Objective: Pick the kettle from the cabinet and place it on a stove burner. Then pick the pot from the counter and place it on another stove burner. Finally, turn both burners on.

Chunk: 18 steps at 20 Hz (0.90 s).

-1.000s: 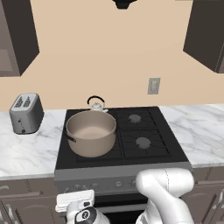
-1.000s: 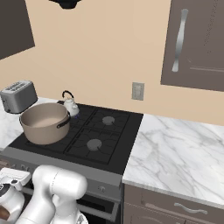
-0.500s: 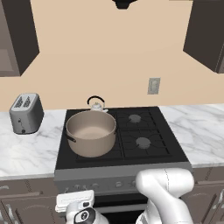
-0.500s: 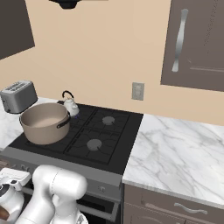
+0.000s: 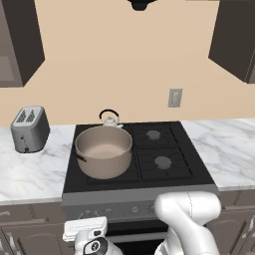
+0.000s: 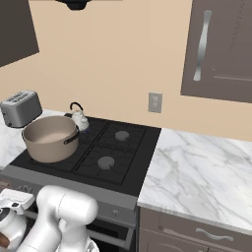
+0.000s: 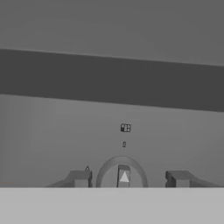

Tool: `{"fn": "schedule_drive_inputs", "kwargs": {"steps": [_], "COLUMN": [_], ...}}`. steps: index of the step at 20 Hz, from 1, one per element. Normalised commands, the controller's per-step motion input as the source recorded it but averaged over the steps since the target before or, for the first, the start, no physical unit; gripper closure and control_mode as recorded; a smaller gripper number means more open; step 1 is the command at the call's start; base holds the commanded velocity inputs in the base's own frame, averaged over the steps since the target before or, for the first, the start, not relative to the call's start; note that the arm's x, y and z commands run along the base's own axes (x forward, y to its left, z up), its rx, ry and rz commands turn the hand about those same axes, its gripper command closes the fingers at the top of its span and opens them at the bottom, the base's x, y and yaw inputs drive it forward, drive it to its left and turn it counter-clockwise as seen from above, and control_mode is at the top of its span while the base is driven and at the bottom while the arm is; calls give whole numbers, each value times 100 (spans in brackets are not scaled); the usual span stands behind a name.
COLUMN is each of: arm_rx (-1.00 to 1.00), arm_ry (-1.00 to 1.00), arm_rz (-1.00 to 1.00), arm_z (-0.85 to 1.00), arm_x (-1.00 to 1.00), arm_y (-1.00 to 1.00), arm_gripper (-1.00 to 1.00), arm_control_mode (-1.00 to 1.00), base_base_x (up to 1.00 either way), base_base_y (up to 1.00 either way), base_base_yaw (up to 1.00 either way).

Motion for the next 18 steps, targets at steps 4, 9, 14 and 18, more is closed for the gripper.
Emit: {"fn": "schedule_drive_inputs", "kwargs": {"steps": [4,9,14,18], "arm_rx": [0,0,-1,-7], "arm_ry": [0,0,0,0], "arm_rz": [0,0,1,3], "arm_z": [-4,-1,0,0], "arm_x": [0,5,1,0], "arm_y": [0,2,2,0], "arm_gripper": [100,100,100,100], "arm_control_mode": [-100,-100,-100,-100], "base_base_x": [0,0,0,0], "base_base_y": [0,0,0,0], "base_base_yaw": [0,0,0,0]}}
